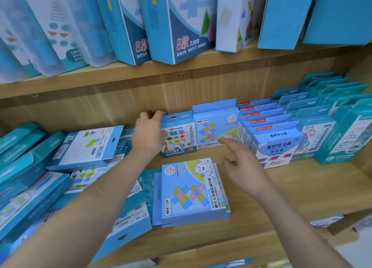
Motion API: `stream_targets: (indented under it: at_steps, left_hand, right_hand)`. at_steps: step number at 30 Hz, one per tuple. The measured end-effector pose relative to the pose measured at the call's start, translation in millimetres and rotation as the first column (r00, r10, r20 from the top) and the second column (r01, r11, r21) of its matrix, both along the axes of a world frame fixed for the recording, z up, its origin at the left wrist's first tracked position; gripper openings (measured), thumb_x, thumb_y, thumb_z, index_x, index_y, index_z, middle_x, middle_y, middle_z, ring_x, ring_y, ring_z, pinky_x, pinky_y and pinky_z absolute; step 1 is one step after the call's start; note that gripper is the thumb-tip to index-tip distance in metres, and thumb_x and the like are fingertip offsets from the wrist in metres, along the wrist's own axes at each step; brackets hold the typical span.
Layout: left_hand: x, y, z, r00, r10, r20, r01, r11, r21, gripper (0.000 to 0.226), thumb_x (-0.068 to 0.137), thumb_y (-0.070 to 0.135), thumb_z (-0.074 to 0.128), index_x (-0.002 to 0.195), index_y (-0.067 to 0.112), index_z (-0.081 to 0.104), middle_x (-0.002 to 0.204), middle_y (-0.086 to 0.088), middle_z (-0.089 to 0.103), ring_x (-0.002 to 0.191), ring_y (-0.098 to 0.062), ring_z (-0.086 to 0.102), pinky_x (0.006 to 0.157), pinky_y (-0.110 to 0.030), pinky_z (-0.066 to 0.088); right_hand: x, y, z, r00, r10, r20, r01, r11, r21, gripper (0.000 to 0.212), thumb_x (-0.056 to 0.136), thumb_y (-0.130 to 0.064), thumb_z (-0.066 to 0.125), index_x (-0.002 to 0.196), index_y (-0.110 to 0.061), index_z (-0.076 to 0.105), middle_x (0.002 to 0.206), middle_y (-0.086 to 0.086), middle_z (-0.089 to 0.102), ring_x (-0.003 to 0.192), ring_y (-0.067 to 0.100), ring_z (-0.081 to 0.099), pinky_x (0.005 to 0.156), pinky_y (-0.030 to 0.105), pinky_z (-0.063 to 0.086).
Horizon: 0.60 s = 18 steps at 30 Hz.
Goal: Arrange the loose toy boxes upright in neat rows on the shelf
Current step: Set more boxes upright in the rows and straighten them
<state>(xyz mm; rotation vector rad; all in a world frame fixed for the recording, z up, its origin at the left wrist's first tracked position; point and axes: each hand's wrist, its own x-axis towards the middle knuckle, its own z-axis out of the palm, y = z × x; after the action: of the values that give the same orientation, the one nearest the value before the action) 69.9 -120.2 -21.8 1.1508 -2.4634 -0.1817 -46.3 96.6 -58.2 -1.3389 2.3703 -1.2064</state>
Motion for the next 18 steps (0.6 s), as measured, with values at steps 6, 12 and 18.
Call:
stream_targets:
  at_steps: [6,12,18]
  left_hand:
    - [0,0,-6,0.994,-0.013,0.105,0.018,0.999,-0.045,0.051,0.089,0.025,0.062,0.126,0.029,0.028,0.096,-0.008,0.066,0.078,-0.029,0.064,0.06,-0.037,0.049]
    - [-4,-2,-9,0.992,0.003,0.128,0.008,0.996,-0.087,0.04,0.089,0.013,0.058,0.116,0.021,0.029,0.085,-0.011,0.066,0.064,-0.03,0.056,0.053,-0.037,0.043]
    - [-7,-4,1,0.954,0.01,0.298,0.023,0.994,-0.108,0.026,0.095,0.027,0.049,0.115,0.018,0.034,0.083,-0.01,0.062,0.067,-0.028,0.05,0.055,-0.037,0.039]
  right_hand:
    - [-20,-36,21,0.976,0.038,-0.215,-0.009,0.991,0.135,0.059,0.093,-0.013,0.049,0.146,-0.026,0.027,0.158,-0.005,0.013,0.145,0.016,0.01,0.111,0.032,0.023]
    - [-39,-59,24,0.951,0.06,-0.302,0.033,0.956,0.292,0.062,0.092,-0.013,0.05,0.147,-0.021,0.023,0.159,0.002,0.007,0.145,0.021,0.01,0.108,0.04,0.03]
    - [-46,-61,31,0.94,0.074,-0.333,0.055,0.931,0.362,0.06,0.091,-0.016,0.05,0.145,-0.026,0.025,0.158,-0.004,0.008,0.122,0.029,0.05,0.077,0.035,0.044]
